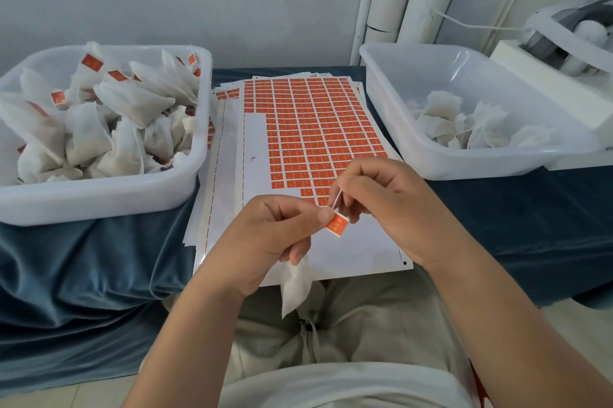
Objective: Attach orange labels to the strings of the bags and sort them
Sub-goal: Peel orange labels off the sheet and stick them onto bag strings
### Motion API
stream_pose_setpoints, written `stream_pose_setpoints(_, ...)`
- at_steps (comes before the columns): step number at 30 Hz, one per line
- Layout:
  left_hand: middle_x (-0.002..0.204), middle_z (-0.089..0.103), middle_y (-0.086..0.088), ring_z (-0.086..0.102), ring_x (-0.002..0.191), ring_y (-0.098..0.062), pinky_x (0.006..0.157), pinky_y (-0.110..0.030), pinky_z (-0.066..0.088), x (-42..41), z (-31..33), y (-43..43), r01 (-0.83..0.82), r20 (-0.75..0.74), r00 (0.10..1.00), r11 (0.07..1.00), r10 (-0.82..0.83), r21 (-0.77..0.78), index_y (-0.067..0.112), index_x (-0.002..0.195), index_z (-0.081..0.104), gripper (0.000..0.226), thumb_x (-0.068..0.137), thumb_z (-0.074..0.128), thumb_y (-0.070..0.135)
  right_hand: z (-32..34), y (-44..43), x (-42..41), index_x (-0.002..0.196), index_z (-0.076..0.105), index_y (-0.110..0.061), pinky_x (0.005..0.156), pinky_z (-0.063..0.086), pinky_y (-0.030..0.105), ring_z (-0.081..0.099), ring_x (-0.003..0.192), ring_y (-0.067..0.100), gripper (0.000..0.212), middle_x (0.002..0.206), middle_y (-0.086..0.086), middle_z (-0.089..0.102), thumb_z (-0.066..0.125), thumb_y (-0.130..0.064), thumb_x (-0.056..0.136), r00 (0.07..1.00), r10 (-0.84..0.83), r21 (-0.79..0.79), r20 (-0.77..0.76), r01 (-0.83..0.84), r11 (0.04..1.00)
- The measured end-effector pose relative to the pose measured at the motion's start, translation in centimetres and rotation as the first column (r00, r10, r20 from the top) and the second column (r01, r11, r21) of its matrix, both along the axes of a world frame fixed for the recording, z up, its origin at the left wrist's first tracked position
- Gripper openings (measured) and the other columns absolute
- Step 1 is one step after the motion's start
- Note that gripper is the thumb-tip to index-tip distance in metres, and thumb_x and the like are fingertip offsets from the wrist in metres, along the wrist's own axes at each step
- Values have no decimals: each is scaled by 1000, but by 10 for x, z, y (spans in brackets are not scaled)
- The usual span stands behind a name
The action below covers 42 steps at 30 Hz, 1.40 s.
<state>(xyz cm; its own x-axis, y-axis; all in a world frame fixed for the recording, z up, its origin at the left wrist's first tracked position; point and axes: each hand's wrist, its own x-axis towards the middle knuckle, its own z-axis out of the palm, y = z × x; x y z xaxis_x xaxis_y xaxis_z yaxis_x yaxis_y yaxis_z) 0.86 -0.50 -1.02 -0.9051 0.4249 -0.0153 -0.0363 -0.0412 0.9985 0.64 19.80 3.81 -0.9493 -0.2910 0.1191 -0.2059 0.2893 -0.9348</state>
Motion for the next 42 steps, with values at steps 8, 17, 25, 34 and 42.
stream_pose_setpoints(8, 53, 50, -7, 42, 48, -13, 51, -17, 40, 2, 1, 4, -191, -152, 971, 981, 184, -37, 22, 82, 80, 26, 87, 74, 46, -12, -6, -8, 105, 71, -26, 78, 63, 34, 76, 84, 19, 36, 90, 2, 78, 49, -55, 105, 982, -33, -56, 184, 44, 997)
stream_pose_setpoints(17, 56, 64, -2, 53, 48, -7, 54, -15, 47, 3, 1, 9, -391, -253, 894, 919, 370, -37, 34, 88, 81, 16, 95, 69, 43, -20, -2, -8, 99, 75, -21, 67, 61, 24, 77, 80, 18, 25, 88, -3, 79, 59, -40, 105, 998, 14, 8, 64, -15, 1000)
stream_pose_setpoints(25, 60, 65, 2, 55, 52, -5, 55, -16, 46, 7, 2, 15, -411, -295, 876, 911, 382, -42, 30, 90, 76, 16, 102, 65, 35, -26, -6, -7, 95, 70, -21, 68, 59, 23, 75, 79, 16, 14, 83, -7, 76, 66, -30, 104, 997, -4, 67, -78, 9, 998)
stream_pose_setpoints(34, 70, 65, 11, 55, 62, -1, 58, -12, 46, 9, 5, 20, -449, -301, 858, 893, 417, -42, 35, 85, 73, 25, 106, 60, 30, -25, -9, -5, 92, 67, -22, 69, 59, 24, 72, 74, 15, 18, 80, -5, 73, 59, -30, 106, 998, 21, 47, -54, -19, 999)
stream_pose_setpoints(42, 78, 74, 10, 65, 67, -2, 61, -11, 49, 10, 7, 22, -442, -300, 857, 897, 419, -9, 35, 88, 76, 23, 105, 63, 28, -28, -15, -1, 90, 63, -20, 68, 57, 20, 70, 72, 14, 18, 75, -5, 70, 59, -28, 106, 992, -16, 31, -125, 20, 999)
